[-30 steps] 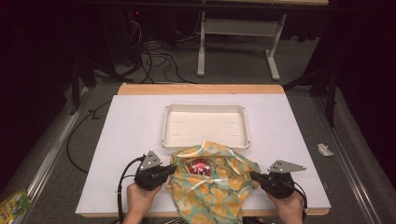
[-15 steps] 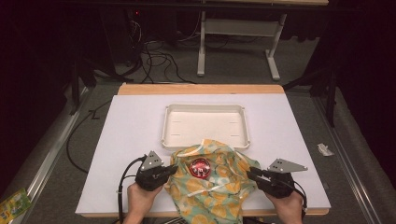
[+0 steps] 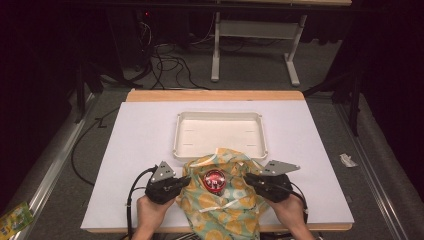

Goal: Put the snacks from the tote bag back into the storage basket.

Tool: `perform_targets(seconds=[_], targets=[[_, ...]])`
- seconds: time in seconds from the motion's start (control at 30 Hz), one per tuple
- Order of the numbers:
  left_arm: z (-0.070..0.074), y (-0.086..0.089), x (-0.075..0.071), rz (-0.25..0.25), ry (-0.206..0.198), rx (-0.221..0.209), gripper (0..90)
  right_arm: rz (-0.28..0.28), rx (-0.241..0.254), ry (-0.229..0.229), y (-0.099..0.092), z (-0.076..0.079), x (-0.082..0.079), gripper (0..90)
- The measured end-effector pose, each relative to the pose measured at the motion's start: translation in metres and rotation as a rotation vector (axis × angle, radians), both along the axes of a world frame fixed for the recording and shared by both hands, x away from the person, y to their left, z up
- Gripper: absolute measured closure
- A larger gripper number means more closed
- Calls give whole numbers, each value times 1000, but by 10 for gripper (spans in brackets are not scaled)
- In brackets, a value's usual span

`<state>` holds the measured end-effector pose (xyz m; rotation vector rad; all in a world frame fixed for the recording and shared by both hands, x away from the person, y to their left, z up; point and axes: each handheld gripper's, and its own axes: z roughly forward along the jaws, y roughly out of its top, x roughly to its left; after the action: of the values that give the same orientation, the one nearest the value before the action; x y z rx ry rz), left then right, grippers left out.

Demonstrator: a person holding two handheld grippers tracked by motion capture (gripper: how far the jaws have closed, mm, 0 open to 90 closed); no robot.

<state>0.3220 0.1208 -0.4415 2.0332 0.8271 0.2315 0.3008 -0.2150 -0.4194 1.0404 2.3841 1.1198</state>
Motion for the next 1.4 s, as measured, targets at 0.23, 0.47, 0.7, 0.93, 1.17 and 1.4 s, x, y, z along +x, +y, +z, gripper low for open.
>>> perform_targets(seconds=[0.23, 0.47, 0.7, 0.93, 1.17, 1.4], targets=[[1, 3, -1, 6, -2, 0, 875, 9, -98, 60, 20, -22, 13, 826], [0, 8, -1, 17, -2, 4, 875, -78, -136, 89, -5, -35, 16, 830], [-2, 20, -2, 51, 9, 5, 875, -165, -132, 91, -37, -37, 14, 830], [-1, 31, 0, 83, 10, 8, 876, -206, -112, 84, -54, -34, 15, 830], [-3, 36, 2, 103, 13, 23, 875, -232, -103, 91, -63, -37, 17, 831], [-9, 36, 7, 116, 35, 51, 868, -239, -107, 102, -65, -39, 18, 846]])
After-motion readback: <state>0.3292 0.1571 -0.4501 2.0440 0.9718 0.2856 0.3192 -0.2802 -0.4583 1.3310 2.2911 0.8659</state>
